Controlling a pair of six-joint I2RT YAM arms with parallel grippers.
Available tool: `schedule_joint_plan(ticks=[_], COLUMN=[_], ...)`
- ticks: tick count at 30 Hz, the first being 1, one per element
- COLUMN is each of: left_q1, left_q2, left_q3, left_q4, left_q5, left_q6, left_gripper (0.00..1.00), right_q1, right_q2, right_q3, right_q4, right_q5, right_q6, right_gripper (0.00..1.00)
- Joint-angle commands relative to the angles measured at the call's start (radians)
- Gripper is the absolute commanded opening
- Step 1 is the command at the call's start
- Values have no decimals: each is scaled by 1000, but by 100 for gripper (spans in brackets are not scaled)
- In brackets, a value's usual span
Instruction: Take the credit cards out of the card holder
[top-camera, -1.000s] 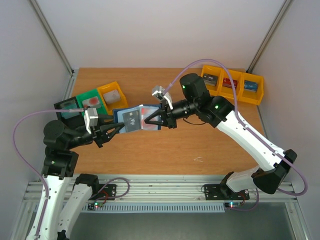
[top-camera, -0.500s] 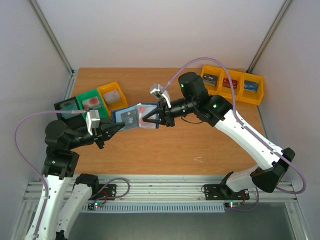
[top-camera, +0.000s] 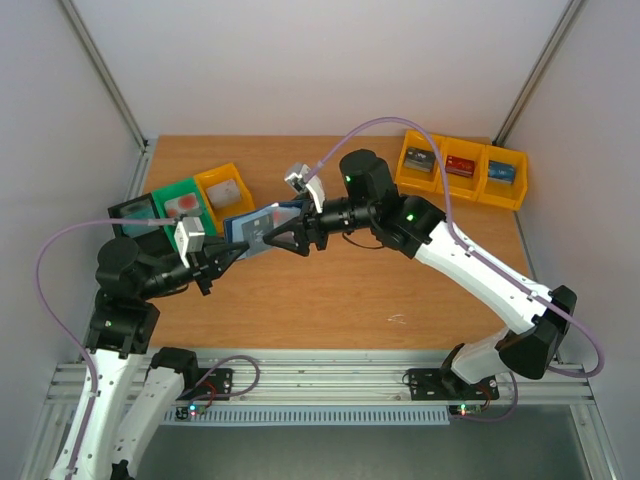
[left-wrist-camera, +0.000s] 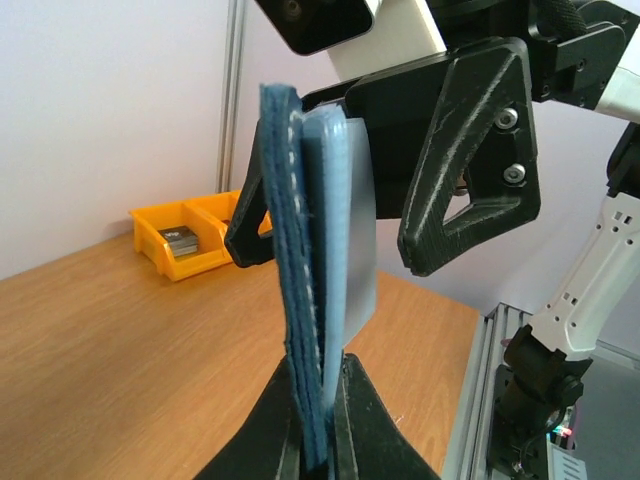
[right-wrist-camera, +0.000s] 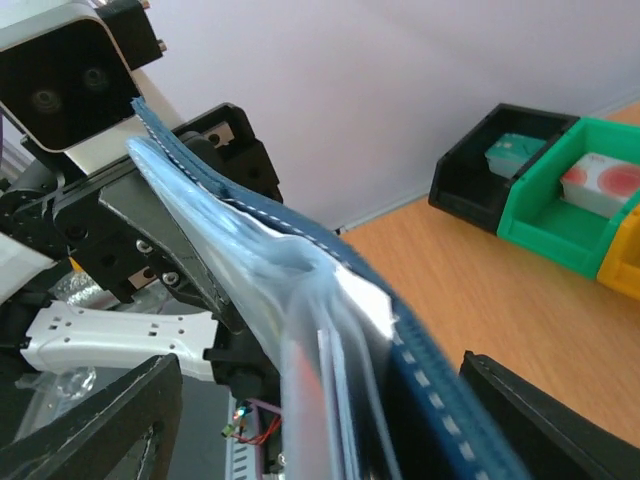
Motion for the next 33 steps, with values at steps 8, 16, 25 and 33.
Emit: schedule_joint_plan(ticks=[8,16,25,33], left_q1=[-4,-3,-3,4], left_q2=[-8,-6,4,-6], left_q3=[-8,-3,4,32], left_q4=[90,135,207,196], left_q5=[71,113,119,95], left_q6=[-46,-92,-187,-198], left_gripper=[0,0,14,35], right_q1=[25,25,8,-42], right_q2=[17,44,1,-21], right_q3=[6,33,-7,-36], right_q4=[96,91,122,124], right_q5=[92,-10,-113,-151], right_q6=[36,27,-9,24], right_gripper=[59,34,8,1])
